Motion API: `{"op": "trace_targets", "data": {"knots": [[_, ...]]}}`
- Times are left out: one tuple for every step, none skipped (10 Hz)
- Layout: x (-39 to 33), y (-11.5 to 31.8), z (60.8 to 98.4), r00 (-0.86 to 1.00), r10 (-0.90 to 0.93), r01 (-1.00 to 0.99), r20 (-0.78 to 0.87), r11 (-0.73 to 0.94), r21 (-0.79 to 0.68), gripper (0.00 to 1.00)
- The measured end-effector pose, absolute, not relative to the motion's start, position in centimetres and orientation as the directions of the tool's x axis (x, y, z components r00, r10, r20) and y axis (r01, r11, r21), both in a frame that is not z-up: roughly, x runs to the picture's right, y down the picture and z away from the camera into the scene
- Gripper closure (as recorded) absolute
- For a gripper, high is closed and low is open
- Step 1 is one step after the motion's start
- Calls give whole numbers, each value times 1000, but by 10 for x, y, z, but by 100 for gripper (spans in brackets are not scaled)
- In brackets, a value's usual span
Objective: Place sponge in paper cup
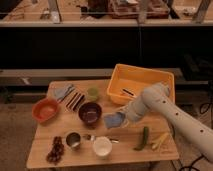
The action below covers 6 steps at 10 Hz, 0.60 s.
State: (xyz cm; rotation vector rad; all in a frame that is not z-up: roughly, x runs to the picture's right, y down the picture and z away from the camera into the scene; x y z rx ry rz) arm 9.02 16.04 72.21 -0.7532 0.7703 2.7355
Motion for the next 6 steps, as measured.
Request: {"op": "trace_targets", "data": {"knots": [[87, 166, 714, -846, 82, -350, -527, -831, 432, 79], [82, 175, 707, -838, 116, -389, -533, -812, 436, 79], [79, 183, 701, -834, 137, -415, -535, -795, 443, 79], [75, 193, 697, -828, 157, -442, -539, -774, 453, 79], [69, 199, 694, -817, 176, -469, -549, -756, 457, 79], [64, 204, 689, -807, 192, -492, -558, -742, 456, 79]]}}
